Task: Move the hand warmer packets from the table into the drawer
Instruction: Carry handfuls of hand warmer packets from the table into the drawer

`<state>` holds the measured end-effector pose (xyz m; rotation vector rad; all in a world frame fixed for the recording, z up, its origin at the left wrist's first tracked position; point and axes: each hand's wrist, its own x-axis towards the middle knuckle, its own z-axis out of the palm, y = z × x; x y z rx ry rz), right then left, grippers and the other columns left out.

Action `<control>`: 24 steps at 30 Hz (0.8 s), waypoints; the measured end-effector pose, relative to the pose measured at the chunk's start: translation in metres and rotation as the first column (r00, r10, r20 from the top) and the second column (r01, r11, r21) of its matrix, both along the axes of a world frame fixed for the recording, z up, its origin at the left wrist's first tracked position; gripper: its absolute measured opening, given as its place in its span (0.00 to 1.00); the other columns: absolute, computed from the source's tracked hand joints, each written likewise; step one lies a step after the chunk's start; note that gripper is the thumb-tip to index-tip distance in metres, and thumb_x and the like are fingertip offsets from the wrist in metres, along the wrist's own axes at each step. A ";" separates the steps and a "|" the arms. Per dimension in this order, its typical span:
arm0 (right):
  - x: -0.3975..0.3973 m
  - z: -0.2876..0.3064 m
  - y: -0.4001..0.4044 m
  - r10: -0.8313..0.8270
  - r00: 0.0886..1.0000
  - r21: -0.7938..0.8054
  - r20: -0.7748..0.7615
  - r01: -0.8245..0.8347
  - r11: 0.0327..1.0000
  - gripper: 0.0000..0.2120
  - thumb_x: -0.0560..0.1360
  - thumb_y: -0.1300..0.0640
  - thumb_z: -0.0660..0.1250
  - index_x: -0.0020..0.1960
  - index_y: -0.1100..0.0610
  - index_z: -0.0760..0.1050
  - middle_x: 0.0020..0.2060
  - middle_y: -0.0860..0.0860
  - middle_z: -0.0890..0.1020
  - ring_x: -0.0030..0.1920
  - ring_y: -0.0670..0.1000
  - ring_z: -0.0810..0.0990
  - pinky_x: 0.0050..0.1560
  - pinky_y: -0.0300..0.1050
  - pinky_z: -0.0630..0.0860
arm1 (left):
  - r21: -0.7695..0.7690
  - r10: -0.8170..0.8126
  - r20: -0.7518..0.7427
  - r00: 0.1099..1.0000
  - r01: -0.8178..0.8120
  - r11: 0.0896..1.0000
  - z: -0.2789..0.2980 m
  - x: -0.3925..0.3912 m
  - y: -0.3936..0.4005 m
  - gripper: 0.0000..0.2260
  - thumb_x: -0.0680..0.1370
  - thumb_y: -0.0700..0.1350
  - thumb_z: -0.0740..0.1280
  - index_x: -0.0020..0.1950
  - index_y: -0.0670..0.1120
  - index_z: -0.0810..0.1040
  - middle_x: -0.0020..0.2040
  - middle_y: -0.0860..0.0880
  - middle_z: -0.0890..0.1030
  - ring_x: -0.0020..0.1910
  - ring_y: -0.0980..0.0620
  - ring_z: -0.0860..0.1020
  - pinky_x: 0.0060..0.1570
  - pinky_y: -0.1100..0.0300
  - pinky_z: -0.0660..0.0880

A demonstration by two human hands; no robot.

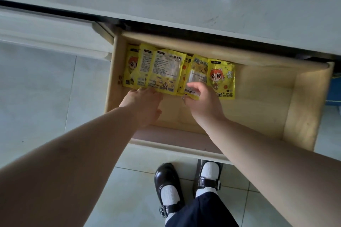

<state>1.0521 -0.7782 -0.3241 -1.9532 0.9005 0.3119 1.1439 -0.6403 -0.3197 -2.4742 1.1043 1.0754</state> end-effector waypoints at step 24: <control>0.020 0.301 0.102 0.597 0.790 0.123 0.138 -0.612 0.781 0.16 0.72 0.59 0.71 0.55 0.46 0.71 0.50 0.44 0.76 0.56 0.47 0.76 0.58 0.43 0.73 | -0.413 0.901 -0.390 0.190 -0.911 0.013 0.327 -0.080 0.150 0.08 0.77 0.47 0.65 0.56 0.54 0.77 0.41 0.61 0.79 0.40 0.59 0.77 0.36 0.65 0.71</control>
